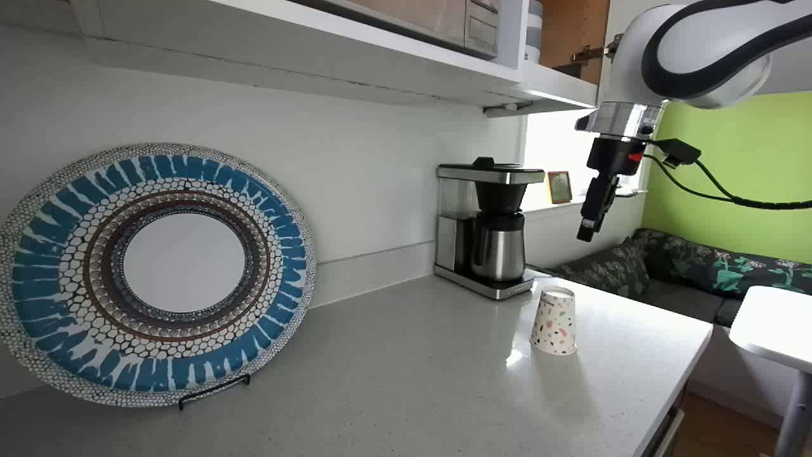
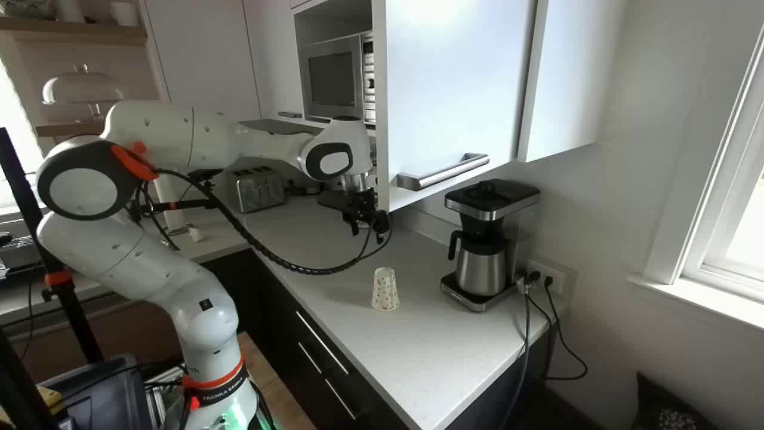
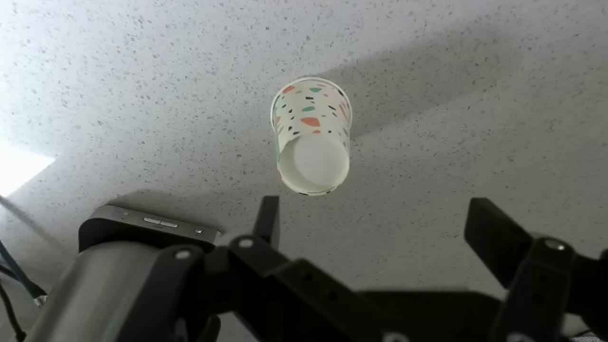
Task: Place the coffee cup upright then put it in the open upper cabinet.
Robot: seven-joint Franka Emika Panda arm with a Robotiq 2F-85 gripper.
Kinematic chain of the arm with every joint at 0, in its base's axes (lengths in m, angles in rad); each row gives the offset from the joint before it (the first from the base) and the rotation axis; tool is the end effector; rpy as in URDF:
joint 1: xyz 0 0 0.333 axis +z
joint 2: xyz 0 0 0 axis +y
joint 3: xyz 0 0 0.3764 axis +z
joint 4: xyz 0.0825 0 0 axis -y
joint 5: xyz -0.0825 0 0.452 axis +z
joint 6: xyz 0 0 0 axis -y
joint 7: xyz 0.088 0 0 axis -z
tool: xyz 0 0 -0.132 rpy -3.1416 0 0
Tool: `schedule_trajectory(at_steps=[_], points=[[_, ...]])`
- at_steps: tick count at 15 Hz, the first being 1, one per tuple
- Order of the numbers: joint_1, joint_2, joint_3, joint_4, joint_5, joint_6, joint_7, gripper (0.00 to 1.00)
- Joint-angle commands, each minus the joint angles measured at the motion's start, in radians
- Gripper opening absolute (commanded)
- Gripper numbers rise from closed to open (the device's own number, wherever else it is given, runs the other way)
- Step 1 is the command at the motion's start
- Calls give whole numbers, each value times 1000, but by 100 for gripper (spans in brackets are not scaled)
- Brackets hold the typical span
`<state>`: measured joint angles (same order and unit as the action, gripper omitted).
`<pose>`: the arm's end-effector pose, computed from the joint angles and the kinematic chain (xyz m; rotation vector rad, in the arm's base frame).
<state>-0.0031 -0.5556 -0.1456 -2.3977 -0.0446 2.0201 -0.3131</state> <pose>0.4341 -0.0749 0.5374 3.1103 0.3047 0.2774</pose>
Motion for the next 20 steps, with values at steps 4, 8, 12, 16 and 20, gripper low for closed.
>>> schedule_trajectory(at_steps=[4, 8, 12, 16, 20], points=[[-5, 1, 4, 1, 3, -2, -2, 100], [-21, 44, 17, 22, 30, -76, 97, 100], [-57, 112, 80, 31, -14, -120, 300, 100], [-91, 191, 107, 41, -20, -103, 493, 100], [-121, 252, 97, 53, 16, -85, 657, 100]])
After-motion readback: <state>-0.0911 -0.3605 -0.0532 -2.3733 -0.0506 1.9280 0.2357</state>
